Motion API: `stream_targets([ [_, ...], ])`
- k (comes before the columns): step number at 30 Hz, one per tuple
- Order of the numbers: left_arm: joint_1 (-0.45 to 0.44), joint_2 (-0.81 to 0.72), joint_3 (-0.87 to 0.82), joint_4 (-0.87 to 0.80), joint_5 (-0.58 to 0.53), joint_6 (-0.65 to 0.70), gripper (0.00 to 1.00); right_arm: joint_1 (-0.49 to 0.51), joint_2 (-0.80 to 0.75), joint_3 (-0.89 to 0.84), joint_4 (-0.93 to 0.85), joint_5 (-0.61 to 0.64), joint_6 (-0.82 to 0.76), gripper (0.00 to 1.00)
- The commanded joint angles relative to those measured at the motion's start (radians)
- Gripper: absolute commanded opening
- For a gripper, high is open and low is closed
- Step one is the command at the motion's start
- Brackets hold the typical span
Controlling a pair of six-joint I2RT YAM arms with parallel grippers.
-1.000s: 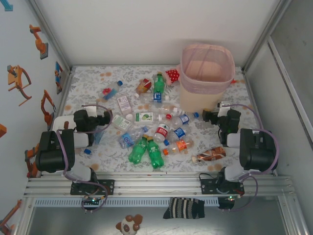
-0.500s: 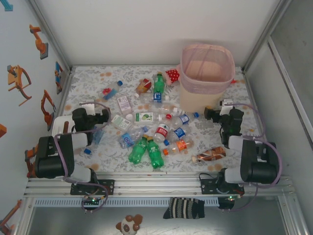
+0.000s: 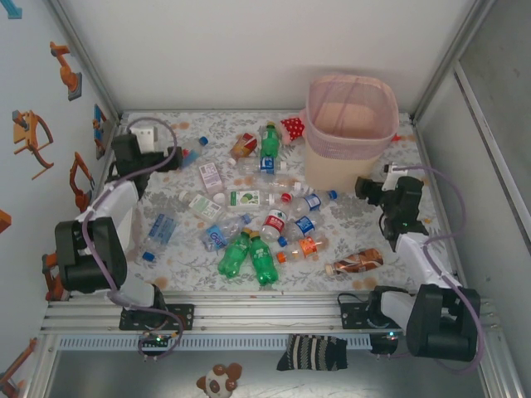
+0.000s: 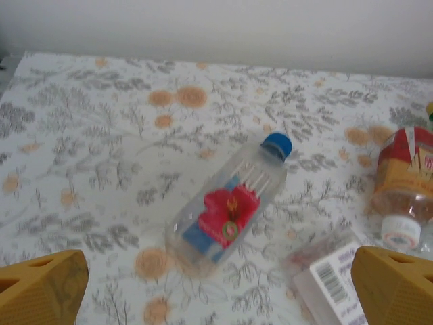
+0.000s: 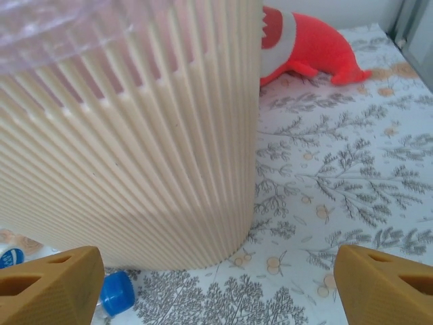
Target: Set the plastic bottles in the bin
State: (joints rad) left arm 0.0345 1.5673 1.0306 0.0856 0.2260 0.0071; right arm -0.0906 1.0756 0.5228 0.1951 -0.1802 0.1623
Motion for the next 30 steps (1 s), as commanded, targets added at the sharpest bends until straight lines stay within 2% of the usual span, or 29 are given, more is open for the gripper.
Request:
stream_targets([
  [1,0.007,0.085,0.134,-0.247,0.074,0.071,0.97,-0.003,-0.017,0.087,-0.227,0.040,0.108,0.87],
  [4,0.005,0.152,0.217,-0.290,0.125,0.134,0.94,-0.003,-0.024,0.134,-0.317,0.023,0.138,0.87],
  [9,0.003,0.249,0.306,-0.316,0.143,0.220,0.91,-0.004,-0.048,0.175,-0.404,-0.021,0.140,0.86],
  [19,-0.016,0.422,0.422,-0.372,0.153,0.316,0.89,-0.004,-0.103,0.185,-0.508,0.041,0.131,0.85],
  [25,-0.056,0.493,0.513,-0.469,0.063,0.376,0.89,-0.004,-0.112,0.182,-0.545,0.080,0.143,0.84],
  [30,-0.080,0.531,0.549,-0.527,-0.016,0.418,0.85,-0.004,-0.105,0.174,-0.541,0.085,0.158,0.84],
])
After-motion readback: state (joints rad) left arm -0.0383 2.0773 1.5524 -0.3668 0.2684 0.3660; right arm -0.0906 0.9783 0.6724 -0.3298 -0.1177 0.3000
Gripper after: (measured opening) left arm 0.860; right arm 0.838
